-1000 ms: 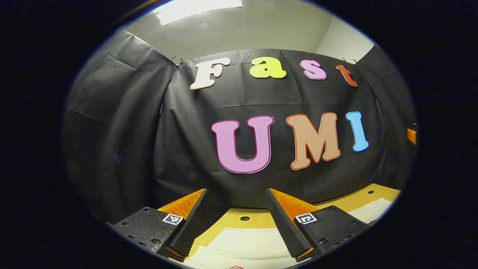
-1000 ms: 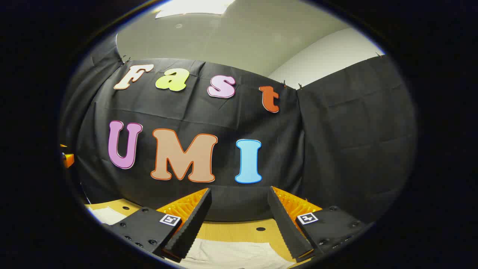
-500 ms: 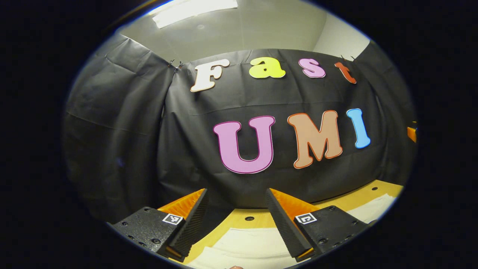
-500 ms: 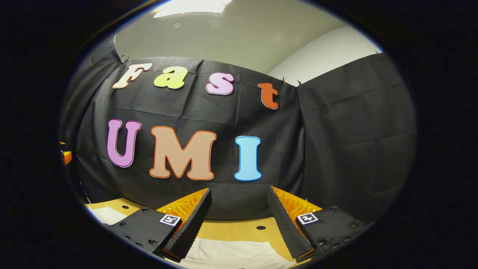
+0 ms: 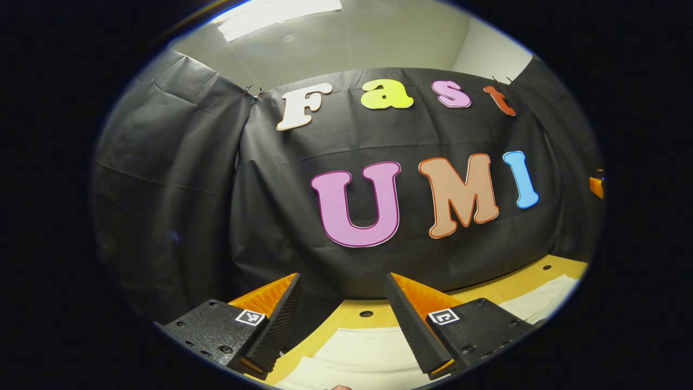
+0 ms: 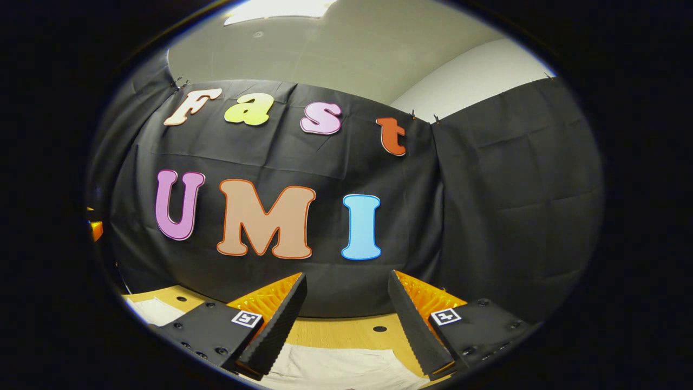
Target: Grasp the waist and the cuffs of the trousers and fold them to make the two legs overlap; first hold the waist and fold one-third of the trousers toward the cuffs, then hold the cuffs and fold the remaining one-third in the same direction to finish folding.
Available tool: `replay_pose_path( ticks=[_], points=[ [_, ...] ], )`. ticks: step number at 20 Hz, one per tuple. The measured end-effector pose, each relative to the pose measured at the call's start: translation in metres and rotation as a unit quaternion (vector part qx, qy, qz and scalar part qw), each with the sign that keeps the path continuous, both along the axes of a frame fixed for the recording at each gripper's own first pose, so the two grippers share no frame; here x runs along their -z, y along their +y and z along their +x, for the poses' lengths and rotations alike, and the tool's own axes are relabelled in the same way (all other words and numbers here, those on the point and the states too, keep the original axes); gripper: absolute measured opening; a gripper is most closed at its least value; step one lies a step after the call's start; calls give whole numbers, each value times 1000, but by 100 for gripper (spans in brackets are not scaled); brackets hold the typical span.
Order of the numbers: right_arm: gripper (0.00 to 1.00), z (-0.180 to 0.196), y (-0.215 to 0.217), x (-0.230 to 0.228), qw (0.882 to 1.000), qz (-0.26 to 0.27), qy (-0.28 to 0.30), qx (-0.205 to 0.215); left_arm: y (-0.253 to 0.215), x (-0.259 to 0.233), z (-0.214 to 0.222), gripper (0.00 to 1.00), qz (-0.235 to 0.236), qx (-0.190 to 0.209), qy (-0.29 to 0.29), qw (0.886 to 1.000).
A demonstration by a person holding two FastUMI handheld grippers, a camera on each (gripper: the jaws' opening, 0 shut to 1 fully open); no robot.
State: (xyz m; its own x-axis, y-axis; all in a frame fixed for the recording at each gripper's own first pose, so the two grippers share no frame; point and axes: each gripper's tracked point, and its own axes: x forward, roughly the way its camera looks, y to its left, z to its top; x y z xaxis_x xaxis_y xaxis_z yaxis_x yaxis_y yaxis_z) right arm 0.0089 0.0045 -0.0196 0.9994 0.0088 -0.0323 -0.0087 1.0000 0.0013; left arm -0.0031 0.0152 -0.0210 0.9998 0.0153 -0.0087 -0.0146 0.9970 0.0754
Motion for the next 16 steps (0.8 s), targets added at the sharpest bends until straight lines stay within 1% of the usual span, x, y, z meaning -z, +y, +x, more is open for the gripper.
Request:
replay_pose_path(
  ticks=[3, 5, 7, 9, 10, 13, 16],
  points=[
    [98, 2, 3, 2, 1000, 7, 4, -2, -1, 18, -7, 93, 24, 19, 17, 999],
    [97, 4, 3, 3, 1000, 11, 4, -1, 4, 32, -10, 93, 57, 27, 30, 998],
    [97, 6, 5, 9, 1000, 12, 10, -2, 11, 46, -17, 93, 92, 37, 47, 994],
    [97, 7, 9, 17, 999, 25, 23, -8, 17, 66, -25, 96, 112, 53, 68, 990],
    [98, 8, 13, 20, 999, 34, 28, -11, 20, 76, -29, 95, 119, 59, 81, 988],
    [97, 10, 16, 29, 998, 47, 39, -14, 34, 107, -43, 96, 154, 68, 117, 979],
    [97, 12, 19, 34, 998, 48, 46, -16, 41, 136, -61, 96, 208, 88, 144, 963]
  ],
)
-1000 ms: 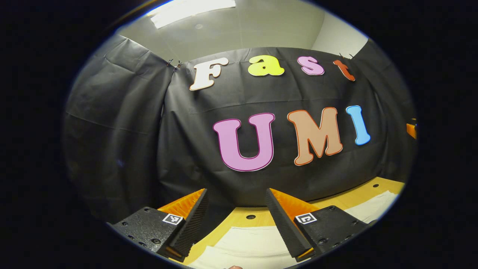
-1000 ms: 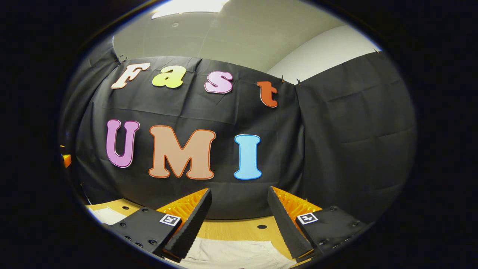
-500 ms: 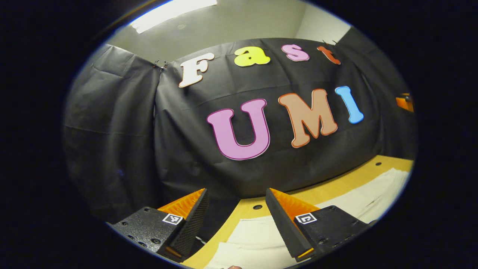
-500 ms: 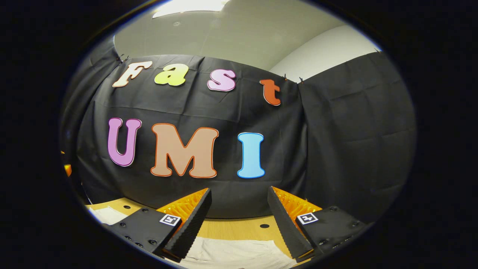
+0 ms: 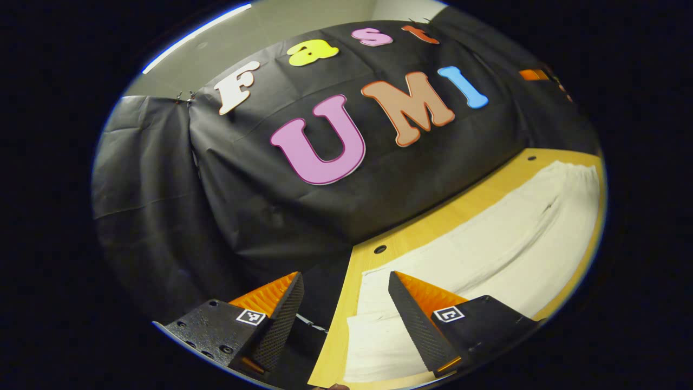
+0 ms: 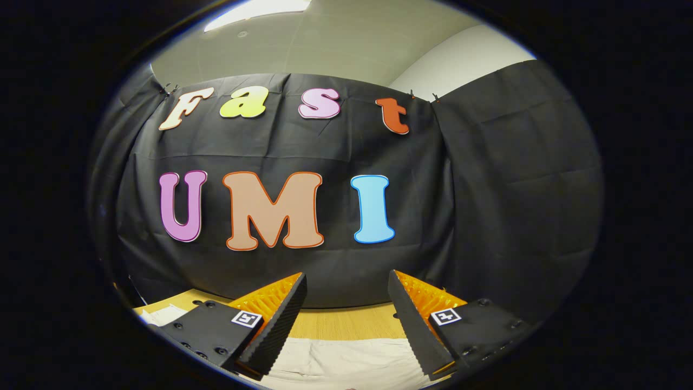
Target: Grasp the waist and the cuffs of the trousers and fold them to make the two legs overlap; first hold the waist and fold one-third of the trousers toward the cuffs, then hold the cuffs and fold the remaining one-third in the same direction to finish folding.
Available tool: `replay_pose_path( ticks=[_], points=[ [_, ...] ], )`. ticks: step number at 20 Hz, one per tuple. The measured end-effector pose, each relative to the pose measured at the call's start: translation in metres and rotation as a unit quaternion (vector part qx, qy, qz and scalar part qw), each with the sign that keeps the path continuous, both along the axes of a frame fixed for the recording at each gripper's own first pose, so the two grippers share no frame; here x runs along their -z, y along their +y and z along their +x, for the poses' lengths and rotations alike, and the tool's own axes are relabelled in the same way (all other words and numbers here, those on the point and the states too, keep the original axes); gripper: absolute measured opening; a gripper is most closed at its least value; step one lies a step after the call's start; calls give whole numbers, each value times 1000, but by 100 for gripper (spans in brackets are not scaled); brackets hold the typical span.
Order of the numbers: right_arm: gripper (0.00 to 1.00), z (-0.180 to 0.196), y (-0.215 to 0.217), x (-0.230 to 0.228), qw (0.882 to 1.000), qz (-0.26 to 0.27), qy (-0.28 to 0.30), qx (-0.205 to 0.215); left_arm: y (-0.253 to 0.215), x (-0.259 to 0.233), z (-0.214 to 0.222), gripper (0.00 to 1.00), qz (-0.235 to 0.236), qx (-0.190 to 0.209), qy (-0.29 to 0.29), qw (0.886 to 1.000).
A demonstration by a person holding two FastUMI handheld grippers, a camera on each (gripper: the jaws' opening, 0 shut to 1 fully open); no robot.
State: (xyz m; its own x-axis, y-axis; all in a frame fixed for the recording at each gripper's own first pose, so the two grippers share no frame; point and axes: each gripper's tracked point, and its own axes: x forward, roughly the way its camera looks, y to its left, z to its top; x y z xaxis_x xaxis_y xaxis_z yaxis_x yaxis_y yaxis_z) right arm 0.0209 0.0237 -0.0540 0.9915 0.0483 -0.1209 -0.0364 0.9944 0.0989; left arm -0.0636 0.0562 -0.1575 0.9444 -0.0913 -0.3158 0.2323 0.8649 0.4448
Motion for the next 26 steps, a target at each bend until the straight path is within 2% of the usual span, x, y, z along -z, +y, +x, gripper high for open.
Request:
replay_pose_path(
  ticks=[5, 9, 15, 20, 26],
  points=[
    [97, 0, 7, 7, 1000, 2, 11, -6, -8, 56, -28, 96, 50, 77, 69, 993],
    [97, -5, 10, 14, 1000, -9, 17, -13, -8, 102, -59, 97, 94, 137, 134, 977],
    [97, -14, 8, 32, 999, -23, 38, -20, -4, 149, -86, 97, 180, 222, 200, 937],
    [97, -19, -8, 46, 997, -41, 58, -15, 3, 170, -106, 97, 247, 289, 229, 896],
    [97, -23, -25, 49, 996, -60, 60, -5, 0, 200, -120, 97, 281, 356, 265, 851]
  ],
)
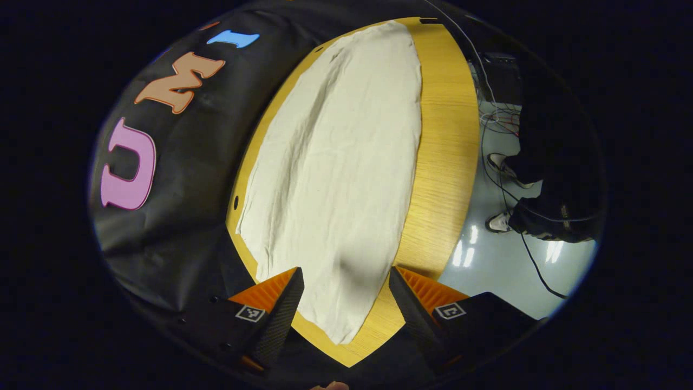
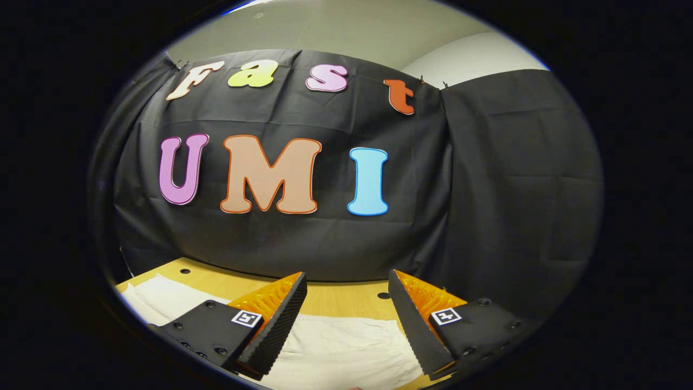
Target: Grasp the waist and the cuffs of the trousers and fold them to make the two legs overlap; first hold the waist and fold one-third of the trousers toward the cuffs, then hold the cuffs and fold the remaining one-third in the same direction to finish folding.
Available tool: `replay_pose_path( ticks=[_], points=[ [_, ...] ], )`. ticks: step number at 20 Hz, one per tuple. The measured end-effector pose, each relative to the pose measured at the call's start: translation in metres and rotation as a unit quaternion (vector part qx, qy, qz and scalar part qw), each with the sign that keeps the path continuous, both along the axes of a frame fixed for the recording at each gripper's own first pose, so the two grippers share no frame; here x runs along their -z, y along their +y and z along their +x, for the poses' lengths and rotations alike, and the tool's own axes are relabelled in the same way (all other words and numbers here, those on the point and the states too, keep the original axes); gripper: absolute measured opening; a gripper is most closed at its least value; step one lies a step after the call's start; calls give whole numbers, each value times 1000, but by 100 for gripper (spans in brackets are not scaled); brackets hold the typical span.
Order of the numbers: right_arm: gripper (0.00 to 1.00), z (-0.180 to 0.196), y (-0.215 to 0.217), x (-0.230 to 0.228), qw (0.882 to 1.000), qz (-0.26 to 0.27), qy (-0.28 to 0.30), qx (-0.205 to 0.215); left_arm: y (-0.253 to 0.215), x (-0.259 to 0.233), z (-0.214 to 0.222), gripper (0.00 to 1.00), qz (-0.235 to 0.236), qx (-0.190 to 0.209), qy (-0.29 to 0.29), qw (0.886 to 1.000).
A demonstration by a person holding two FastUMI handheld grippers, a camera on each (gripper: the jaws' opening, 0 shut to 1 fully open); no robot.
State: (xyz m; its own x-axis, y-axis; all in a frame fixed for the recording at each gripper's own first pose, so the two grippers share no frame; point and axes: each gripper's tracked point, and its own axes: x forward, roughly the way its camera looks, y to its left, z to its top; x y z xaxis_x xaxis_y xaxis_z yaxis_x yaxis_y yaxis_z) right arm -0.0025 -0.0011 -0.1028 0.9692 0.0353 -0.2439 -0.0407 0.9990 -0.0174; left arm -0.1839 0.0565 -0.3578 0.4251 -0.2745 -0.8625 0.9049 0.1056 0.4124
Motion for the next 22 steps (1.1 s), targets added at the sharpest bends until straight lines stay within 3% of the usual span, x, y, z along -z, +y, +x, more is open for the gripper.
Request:
replay_pose_path(
  ticks=[2, 11, 17, 19, 22],
  points=[
    [98, -1, -7, -3, 1000, -9, -4, 5, -3, 1, -3, 96, 6, 22, -1, 1000],
    [98, -8, -24, -4, 999, -14, -3, 32, -17, 9, 23, 93, 8, 50, -11, 999],
    [97, -18, -16, -11, 999, -15, -5, 35, -22, 17, 37, 92, -7, 47, -11, 999],
    [97, -23, -14, -16, 999, -22, -8, 36, -29, 20, 43, 60, -2, 66, -32, 997],
    [97, -31, -14, -25, 998, -39, -16, 41, -29, 27, 44, 36, -4, 65, -19, 998]
  ],
)
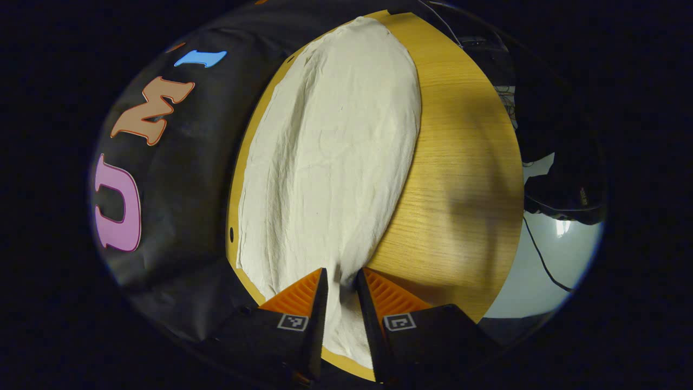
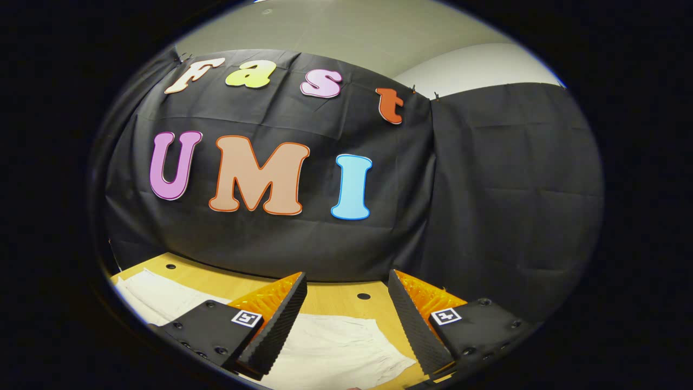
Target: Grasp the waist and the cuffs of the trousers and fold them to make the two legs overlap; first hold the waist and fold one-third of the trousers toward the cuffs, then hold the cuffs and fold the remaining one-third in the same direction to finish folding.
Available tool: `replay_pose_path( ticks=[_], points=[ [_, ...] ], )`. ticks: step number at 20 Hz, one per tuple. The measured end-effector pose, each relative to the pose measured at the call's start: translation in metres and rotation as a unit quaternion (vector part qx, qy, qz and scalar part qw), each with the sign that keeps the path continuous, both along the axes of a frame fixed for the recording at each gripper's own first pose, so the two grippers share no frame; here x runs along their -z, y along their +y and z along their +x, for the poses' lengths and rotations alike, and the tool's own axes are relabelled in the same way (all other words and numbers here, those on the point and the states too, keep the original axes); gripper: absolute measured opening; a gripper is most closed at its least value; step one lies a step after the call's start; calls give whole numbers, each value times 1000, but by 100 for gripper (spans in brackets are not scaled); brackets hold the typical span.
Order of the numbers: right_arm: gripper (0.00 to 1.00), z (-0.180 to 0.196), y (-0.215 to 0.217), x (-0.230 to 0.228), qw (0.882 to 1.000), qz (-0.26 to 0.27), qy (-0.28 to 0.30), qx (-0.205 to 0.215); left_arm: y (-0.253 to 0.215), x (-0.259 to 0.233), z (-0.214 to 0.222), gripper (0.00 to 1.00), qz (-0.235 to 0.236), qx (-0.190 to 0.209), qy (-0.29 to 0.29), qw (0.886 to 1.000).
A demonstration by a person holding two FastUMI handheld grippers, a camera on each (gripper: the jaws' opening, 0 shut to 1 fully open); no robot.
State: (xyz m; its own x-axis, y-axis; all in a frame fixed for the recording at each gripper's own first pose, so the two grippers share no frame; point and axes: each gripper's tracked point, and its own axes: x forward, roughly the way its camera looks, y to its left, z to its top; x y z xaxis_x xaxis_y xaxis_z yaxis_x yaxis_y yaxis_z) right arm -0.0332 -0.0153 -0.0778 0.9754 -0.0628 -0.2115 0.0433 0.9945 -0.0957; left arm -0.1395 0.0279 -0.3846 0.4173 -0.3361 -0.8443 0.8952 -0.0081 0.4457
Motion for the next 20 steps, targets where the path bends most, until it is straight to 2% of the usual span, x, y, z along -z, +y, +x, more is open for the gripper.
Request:
replay_pose_path(
  ticks=[3, 4, 5, 9, 12, 15, 20],
  points=[
    [97, -11, -1, 2, 1000, -9, 5, 4, 0, 4, -3, 20, -7, -13, 22, 1000],
    [97, -14, -1, 4, 1000, -16, 10, 4, 1, 4, -3, 12, -7, -11, 21, 1000],
    [97, -16, -2, 8, 1000, -26, 14, 4, 1, 4, -2, 9, -6, -7, 19, 1000],
    [97, -26, -8, 28, 994, -98, 38, -13, 1, 4, -4, 2, -20, -10, 15, 1000],
    [98, -35, -9, 48, 983, -168, 62, -46, 1, 3, -4, 0, -31, -10, 20, 999],
    [98, -43, -17, 79, 962, -241, 91, -88, 1, 5, -3, 0, -28, -11, 23, 999],
    [98, -49, -43, 141, 908, -355, 145, -168, 0, 6, -2, 0, -18, -22, 21, 999]
  ],
)
